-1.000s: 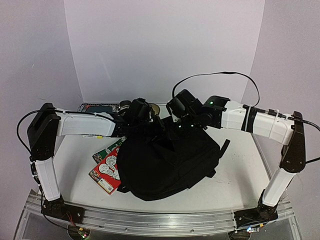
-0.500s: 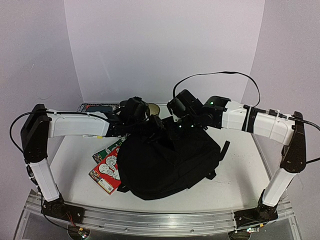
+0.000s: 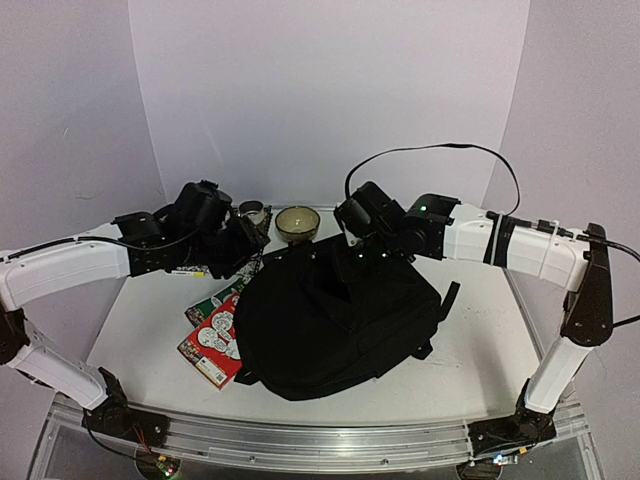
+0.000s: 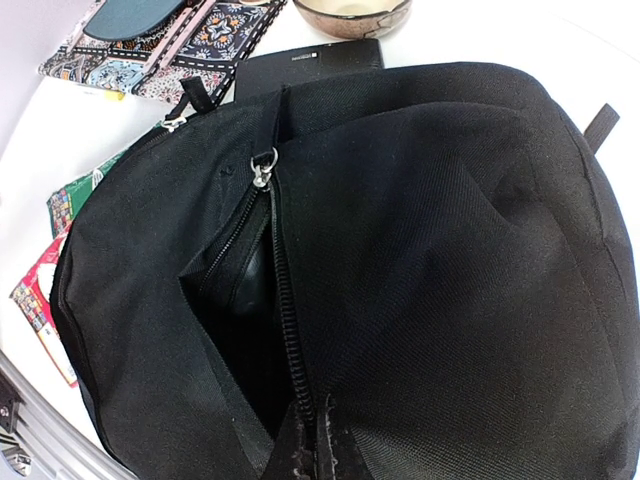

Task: Pack the student bag
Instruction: Place the pen in the lower front pocket of the bag, then pick up the pen at the corner of the board.

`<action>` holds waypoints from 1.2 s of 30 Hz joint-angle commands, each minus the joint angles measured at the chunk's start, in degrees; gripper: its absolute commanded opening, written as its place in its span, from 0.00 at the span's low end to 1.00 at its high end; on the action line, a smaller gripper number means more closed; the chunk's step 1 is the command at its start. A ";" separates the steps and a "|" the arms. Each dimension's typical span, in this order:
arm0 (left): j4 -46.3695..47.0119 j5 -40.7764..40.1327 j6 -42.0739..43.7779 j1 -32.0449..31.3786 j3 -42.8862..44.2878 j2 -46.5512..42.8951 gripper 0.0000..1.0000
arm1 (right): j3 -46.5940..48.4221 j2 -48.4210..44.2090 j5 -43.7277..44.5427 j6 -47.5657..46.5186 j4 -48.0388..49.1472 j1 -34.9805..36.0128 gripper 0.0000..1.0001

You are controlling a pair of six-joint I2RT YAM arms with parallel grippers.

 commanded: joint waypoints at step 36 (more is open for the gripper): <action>-15.71 2.12 21.83 41.87 14.93 34.52 0.98 | 0.40 -2.91 1.20 -1.39 0.36 0.36 0.00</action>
